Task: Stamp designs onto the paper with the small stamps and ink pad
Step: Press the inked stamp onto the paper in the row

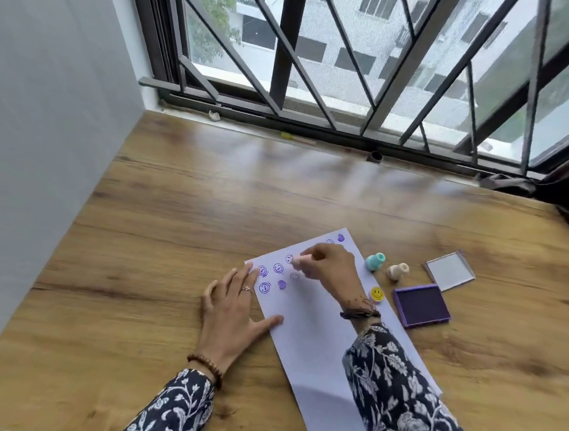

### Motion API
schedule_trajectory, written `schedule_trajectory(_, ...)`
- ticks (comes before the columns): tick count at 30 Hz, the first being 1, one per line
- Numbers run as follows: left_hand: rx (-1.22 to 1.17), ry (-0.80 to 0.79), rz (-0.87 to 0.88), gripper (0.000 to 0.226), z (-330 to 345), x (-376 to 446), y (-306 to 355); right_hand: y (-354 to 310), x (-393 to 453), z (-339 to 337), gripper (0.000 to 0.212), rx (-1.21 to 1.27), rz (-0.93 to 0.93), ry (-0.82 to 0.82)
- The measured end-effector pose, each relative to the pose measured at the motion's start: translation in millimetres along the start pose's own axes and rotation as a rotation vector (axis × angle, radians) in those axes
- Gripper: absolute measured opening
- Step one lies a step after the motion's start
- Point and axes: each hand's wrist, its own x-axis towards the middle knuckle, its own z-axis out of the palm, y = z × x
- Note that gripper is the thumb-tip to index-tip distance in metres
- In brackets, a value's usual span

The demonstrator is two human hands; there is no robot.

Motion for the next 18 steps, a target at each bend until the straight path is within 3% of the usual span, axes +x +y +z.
schedule_trajectory(3, -0.010, 0.010, 0.008, 0.086, -2.5, 0.9, 4.7, 8.2, -21.2, -27.0, 0.013, 0.486, 0.088, 0.003)
schedule_trajectory(8, -0.036, 0.149, 0.196, 0.058, -6.2, 13.2, 44.5, 42.6, -49.1, -85.4, 0.010, 0.751, 0.091, 0.152)
schedule_trajectory(12, -0.146, -0.032, 0.310, 0.036, 3.4, 36.5, 99.5, 70.1, -56.9, -120.2, 0.017, 0.860, 0.156, 0.227)
schedule_trajectory(18, -0.090, -0.211, 0.405, 0.035, 29.1, 59.6, 161.8, 92.6, -57.2, -132.5, 0.021, 0.906, 0.191, 0.224)
